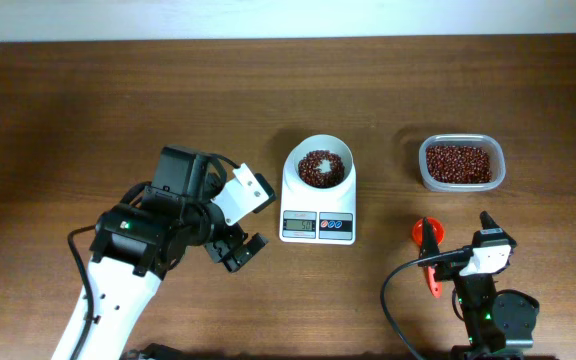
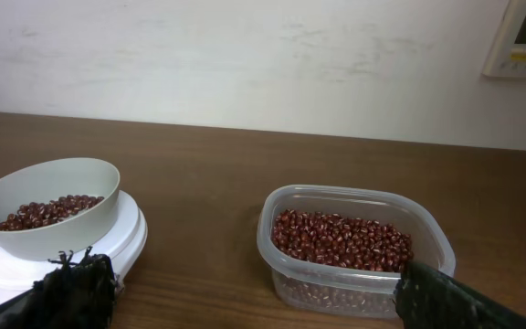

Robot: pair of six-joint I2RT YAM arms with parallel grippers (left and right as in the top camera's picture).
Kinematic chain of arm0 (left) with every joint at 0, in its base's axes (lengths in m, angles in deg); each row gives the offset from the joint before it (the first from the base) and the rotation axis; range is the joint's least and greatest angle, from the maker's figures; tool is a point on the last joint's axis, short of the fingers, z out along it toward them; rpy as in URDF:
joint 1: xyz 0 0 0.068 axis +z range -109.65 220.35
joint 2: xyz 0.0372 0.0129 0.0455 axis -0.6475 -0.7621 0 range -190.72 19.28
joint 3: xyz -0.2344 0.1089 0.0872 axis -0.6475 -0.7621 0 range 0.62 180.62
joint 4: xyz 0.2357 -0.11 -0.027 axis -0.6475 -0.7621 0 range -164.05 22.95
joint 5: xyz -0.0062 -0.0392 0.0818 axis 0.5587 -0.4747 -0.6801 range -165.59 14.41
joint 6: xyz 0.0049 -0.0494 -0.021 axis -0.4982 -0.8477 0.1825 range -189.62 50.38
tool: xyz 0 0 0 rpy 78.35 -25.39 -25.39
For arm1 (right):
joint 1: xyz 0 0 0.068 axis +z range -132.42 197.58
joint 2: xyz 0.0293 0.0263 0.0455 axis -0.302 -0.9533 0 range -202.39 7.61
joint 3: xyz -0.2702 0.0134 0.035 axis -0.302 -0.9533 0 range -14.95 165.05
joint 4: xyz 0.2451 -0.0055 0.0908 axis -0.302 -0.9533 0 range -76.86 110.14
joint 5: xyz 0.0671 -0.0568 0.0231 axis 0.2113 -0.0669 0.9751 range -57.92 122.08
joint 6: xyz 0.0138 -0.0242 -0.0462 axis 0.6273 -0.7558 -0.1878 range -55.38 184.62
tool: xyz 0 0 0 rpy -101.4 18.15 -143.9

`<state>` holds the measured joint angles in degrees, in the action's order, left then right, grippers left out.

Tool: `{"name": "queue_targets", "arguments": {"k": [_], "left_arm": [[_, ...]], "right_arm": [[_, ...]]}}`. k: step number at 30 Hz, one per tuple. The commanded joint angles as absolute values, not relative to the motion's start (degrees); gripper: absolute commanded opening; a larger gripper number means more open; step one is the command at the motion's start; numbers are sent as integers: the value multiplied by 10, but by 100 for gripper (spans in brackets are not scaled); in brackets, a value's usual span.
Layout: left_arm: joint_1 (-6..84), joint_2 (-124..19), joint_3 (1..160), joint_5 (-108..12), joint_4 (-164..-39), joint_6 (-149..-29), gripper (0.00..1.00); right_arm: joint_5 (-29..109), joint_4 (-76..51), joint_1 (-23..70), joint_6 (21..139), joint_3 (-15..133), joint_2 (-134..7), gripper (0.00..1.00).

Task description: Scoop and weigh 50g on scale

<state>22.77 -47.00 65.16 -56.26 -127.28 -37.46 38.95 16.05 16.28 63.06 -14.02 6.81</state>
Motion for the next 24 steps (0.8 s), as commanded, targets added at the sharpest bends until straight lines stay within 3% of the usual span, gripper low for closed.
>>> {"name": "queue_targets", "arguments": {"k": [1, 18, 24], "left_arm": [[231, -469, 660, -556, -1272, -363, 99], [230, -462, 659, -556, -1272, -363, 99], [259, -380, 616, -556, -1272, -363, 99]], "right_arm": [[384, 161, 159, 631, -146, 71, 99], [384, 161, 159, 631, -146, 71, 99], [384, 161, 159, 631, -146, 71, 99]]}}
